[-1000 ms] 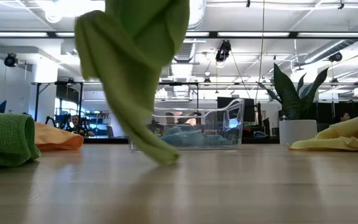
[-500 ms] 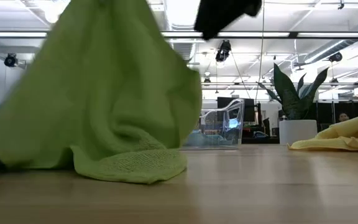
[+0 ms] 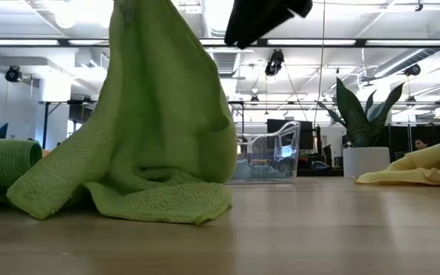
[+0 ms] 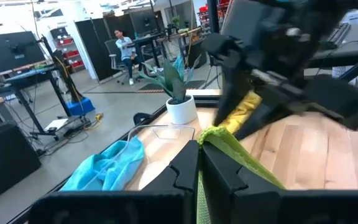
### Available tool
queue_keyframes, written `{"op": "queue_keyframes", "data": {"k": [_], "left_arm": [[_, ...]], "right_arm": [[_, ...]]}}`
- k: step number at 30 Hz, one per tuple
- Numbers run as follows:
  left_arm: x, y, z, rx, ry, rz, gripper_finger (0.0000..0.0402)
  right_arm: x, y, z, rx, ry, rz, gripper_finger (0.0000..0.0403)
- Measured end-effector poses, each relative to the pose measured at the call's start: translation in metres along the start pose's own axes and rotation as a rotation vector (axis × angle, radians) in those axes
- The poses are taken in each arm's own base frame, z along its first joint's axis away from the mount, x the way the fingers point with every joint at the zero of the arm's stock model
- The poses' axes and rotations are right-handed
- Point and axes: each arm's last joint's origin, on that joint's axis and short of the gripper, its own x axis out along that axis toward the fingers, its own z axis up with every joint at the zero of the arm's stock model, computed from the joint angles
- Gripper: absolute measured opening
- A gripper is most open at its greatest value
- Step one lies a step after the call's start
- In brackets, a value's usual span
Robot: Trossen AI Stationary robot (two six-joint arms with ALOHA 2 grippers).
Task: Fold microfiber towels
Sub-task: Fold the light green microfiber cloth
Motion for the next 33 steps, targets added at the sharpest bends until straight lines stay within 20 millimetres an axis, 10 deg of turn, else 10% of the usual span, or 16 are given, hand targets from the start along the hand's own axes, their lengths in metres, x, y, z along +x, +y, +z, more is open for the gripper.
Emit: {"op": "queue_keyframes", "data": {"k": [18, 33], "left_arm": [[-0.001, 0.006, 0.007, -0.014, -0.008, 0.009, 0.0], [-0.003, 0.014, 0.016, 0.017, -0.014, 0.008, 0.0]], "right_arm": [[0.02, 0.033, -0.043, 0.074, -0.043, 0.154, 0.0155], [0.037, 0.035, -0.028, -0.074, -0.112, 0.15, 0.0155]]}}
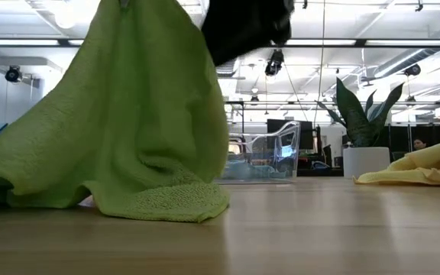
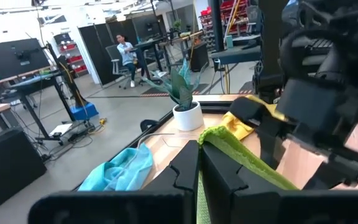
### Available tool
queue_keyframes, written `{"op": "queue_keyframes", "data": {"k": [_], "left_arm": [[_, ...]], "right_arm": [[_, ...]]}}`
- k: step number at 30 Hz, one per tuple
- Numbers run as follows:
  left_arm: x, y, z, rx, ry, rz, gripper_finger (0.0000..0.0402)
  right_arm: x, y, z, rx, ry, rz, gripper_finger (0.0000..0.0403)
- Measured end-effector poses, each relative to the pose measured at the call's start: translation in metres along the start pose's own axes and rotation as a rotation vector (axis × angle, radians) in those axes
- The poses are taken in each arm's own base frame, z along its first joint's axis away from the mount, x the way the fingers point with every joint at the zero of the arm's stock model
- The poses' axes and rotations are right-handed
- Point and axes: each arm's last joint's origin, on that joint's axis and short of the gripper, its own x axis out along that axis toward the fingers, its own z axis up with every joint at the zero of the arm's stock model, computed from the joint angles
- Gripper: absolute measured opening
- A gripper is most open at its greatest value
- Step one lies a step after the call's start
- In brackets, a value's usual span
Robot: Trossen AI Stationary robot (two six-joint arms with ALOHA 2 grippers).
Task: Fold microfiber towels
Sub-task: Fold the light green microfiber cloth
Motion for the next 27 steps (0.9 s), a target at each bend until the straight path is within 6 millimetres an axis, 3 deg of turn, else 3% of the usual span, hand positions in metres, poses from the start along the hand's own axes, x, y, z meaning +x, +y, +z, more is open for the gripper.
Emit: {"op": "queue_keyframes", "data": {"k": [9, 14, 20, 24, 27], "left_arm": [[0.0, 0.0, -0.001, 0.015, 0.003, 0.0, 0.0], [0.0, 0.0, -0.002, 0.025, 0.005, 0.001, 0.0], [0.004, 0.003, -0.01, 0.045, 0.008, 0.033, 0.0], [0.006, 0.004, -0.012, 0.045, 0.01, 0.041, 0.0], [0.006, 0.004, -0.012, 0.041, 0.009, 0.043, 0.0]], "right_arm": [[-0.01, 0.009, -0.016, 0.068, 0.063, -0.01, 0.0155], [-0.028, 0.028, -0.017, 0.083, 0.015, 0.086, 0.0155], [-0.042, 0.051, -0.019, -0.023, -0.091, 0.175, 0.0155], [-0.033, 0.063, -0.014, -0.124, -0.205, 0.197, 0.0155], [-0.012, 0.065, -0.012, -0.148, -0.221, 0.223, 0.0155]]}}
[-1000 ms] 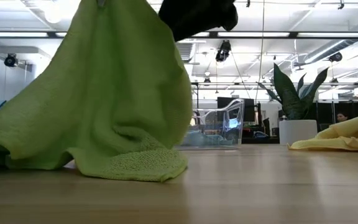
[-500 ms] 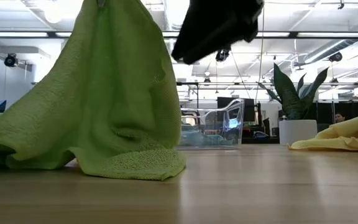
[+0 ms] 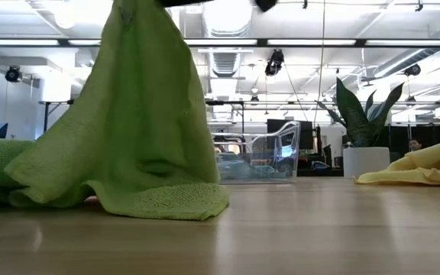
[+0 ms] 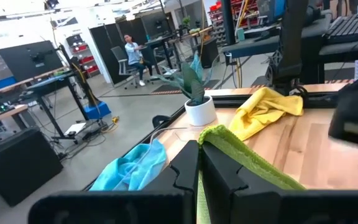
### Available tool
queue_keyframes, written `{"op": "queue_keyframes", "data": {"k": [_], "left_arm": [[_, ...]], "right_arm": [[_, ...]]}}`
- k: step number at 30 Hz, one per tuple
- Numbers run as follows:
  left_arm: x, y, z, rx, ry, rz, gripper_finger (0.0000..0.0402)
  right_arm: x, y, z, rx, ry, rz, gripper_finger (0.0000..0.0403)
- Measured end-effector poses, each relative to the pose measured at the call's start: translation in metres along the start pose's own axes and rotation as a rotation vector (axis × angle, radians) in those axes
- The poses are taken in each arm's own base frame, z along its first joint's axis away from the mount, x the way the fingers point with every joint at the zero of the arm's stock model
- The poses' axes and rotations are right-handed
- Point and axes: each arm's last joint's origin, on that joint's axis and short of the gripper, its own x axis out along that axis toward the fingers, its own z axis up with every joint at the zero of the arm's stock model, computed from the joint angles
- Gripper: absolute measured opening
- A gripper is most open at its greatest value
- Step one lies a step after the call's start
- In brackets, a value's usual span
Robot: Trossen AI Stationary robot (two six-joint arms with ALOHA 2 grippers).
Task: Fold microfiber towels
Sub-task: Fold the light green microfiber cloth
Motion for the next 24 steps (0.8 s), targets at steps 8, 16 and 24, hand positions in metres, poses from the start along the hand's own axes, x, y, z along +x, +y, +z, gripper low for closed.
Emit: {"op": "queue_keyframes", "data": {"k": [8, 16, 24], "left_arm": [[0.0, 0.002, -0.005, -0.015, 0.002, 0.0, 0.0], [0.003, 0.004, -0.018, -0.024, 0.012, 0.014, 0.0], [0.003, 0.005, -0.018, -0.024, 0.012, 0.013, 0.0]], "right_arm": [[0.03, -0.039, -0.042, 0.071, 0.335, -0.177, 0.0146], [0.011, -0.055, -0.075, 0.014, 0.671, -0.296, 0.0136], [0.006, -0.056, -0.046, 0.223, 0.463, -0.257, 0.0138]]}}
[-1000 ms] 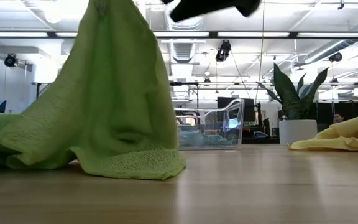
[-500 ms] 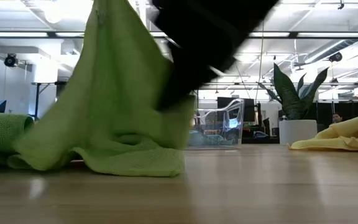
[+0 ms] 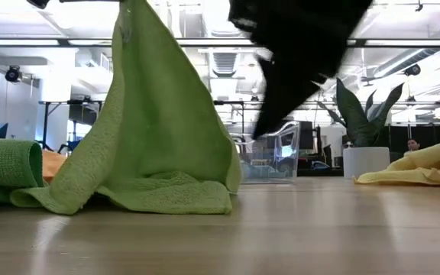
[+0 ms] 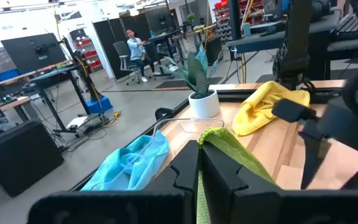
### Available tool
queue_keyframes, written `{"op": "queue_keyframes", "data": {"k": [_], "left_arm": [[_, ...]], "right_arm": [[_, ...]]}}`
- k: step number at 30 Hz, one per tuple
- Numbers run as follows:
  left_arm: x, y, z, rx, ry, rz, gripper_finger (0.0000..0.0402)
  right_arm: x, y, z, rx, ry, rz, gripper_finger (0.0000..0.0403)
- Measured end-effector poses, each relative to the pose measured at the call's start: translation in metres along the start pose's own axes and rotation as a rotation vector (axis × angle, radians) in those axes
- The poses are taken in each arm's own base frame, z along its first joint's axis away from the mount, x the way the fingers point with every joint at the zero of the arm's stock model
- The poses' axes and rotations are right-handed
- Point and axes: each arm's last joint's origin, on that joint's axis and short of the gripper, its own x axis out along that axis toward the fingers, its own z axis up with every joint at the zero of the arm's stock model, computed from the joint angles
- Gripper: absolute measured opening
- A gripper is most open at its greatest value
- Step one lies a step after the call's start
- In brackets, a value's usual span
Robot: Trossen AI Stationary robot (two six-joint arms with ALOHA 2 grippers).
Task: Fold microfiber towels
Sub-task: Fold the light green microfiber cloth
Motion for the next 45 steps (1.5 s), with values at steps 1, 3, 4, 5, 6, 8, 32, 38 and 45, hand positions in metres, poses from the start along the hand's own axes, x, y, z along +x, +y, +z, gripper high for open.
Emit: {"op": "queue_keyframes", "data": {"k": [1, 3, 4, 5, 6, 8, 32, 38, 45], "left_arm": [[0.0, 0.0, 0.0, 0.001, 0.0, 0.0, 0.0], [0.0, 0.0, 0.0, 0.001, 0.0, -0.001, 0.0], [0.0, 0.0, 0.0, 0.001, 0.0, 0.0, 0.0], [0.0, 0.0, 0.0, 0.001, 0.0, 0.0, 0.0], [0.0, 0.0, -0.001, 0.003, 0.0, 0.0, 0.0], [0.0, 0.0, -0.003, 0.008, 0.001, 0.0, 0.0], [-0.001, 0.001, -0.008, 0.02, 0.006, -0.014, 0.0], [-0.001, 0.0, -0.008, 0.022, 0.018, -0.063, 0.0], [-0.001, -0.001, -0.007, 0.023, 0.021, -0.078, 0.0]], "right_arm": [[0.001, 0.001, 0.001, 0.037, -0.019, 0.014, 0.0141], [0.005, 0.004, 0.001, 0.082, -0.035, 0.047, 0.0151], [0.006, 0.005, 0.001, 0.1, -0.035, 0.065, 0.0157], [0.008, 0.006, 0.0, 0.123, -0.032, 0.076, 0.0164], [0.011, 0.007, -0.003, 0.146, -0.023, 0.073, 0.0172], [0.016, 0.007, -0.007, 0.201, -0.027, 0.041, 0.0191], [0.068, -0.017, -0.009, 0.352, 0.029, -0.128, 0.009], [0.056, -0.019, 0.001, 0.216, 0.014, -0.099, 0.0014], [0.013, -0.026, 0.02, 0.03, -0.023, -0.056, 0.0009]]}}
